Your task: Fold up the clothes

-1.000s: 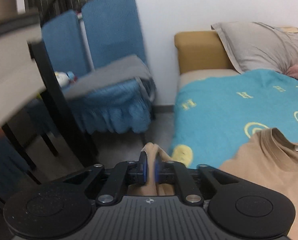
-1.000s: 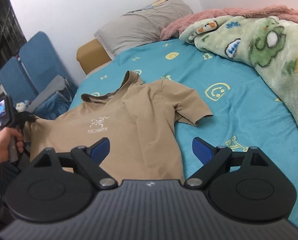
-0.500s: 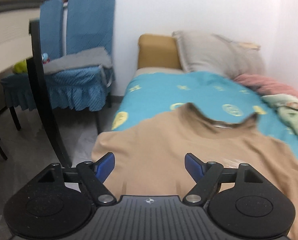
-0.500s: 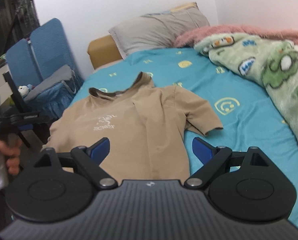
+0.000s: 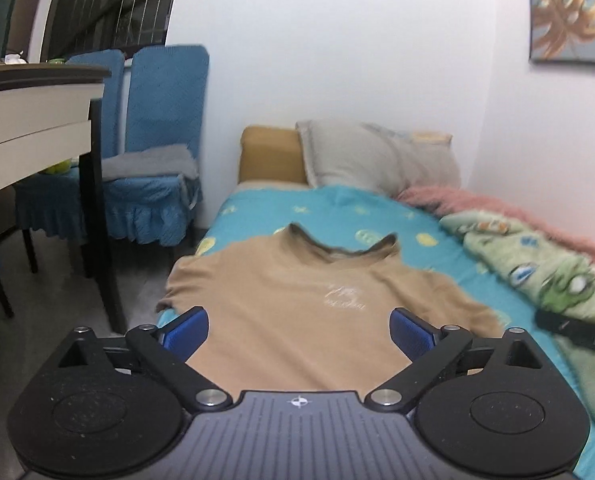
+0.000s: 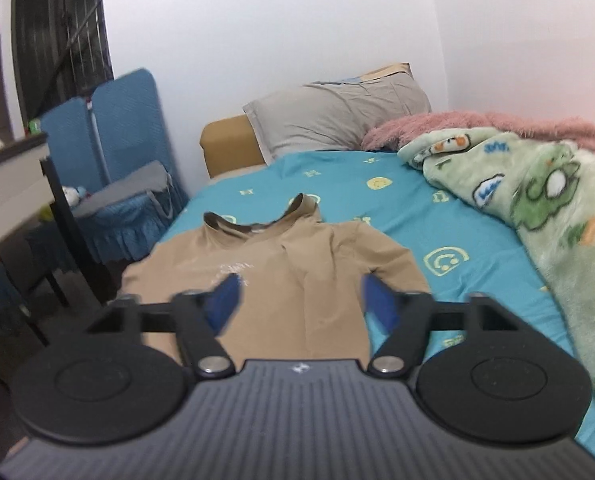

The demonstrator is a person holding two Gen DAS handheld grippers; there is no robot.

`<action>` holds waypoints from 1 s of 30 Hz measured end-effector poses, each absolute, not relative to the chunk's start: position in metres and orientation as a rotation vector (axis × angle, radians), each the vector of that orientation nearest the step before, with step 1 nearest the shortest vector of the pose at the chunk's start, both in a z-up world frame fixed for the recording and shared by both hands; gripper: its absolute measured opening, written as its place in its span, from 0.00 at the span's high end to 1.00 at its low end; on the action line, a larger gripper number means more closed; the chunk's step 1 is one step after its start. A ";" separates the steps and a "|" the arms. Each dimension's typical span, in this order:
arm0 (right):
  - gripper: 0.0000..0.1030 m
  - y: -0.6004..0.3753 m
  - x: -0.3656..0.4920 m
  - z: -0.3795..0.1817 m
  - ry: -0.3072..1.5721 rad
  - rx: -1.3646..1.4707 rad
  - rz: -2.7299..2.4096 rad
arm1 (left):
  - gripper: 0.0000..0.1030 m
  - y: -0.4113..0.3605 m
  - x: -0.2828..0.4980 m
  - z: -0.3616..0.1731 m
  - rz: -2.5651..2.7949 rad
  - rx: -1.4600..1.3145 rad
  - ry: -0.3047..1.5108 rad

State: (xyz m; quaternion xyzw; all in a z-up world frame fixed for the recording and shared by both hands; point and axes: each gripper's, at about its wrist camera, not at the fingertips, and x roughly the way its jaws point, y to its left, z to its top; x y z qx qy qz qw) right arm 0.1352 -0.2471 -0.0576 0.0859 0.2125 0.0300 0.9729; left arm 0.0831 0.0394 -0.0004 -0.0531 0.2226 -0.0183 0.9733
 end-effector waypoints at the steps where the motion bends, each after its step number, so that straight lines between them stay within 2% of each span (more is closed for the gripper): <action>1: 0.36 -0.248 0.135 -0.058 0.425 0.177 0.060 | 0.03 0.040 0.080 -0.001 -0.039 -0.108 0.437; 3: 0.36 -0.251 0.135 -0.057 0.417 0.198 0.060 | 0.03 0.041 0.075 -0.006 -0.049 -0.108 0.426; 4: 0.32 -0.254 0.137 -0.057 0.418 0.215 0.058 | 0.03 0.042 0.073 -0.009 -0.055 -0.106 0.428; 5: 0.18 -0.256 0.138 -0.057 0.421 0.234 0.056 | 0.03 0.042 0.073 -0.013 -0.056 -0.100 0.435; 6: 0.13 -0.259 0.140 -0.057 0.421 0.254 0.051 | 0.03 0.043 0.073 -0.016 -0.056 -0.094 0.443; 14: 0.15 -0.286 0.165 -0.071 0.484 0.438 0.022 | 0.03 0.053 0.087 -0.031 -0.055 -0.117 0.494; 21: 0.14 -0.366 0.245 -0.107 0.639 0.844 0.001 | 0.03 0.052 0.101 -0.051 -0.053 -0.123 0.558; 28: 0.14 -0.389 0.310 -0.169 0.734 0.846 -0.020 | 0.03 0.048 0.128 -0.071 -0.074 -0.151 0.596; 29: 0.16 -0.392 0.319 -0.177 0.747 0.844 -0.022 | 0.03 0.048 0.132 -0.073 -0.080 -0.163 0.602; 30: 0.28 -0.395 0.328 -0.186 0.760 0.842 -0.025 | 0.03 0.047 0.137 -0.076 -0.086 -0.174 0.607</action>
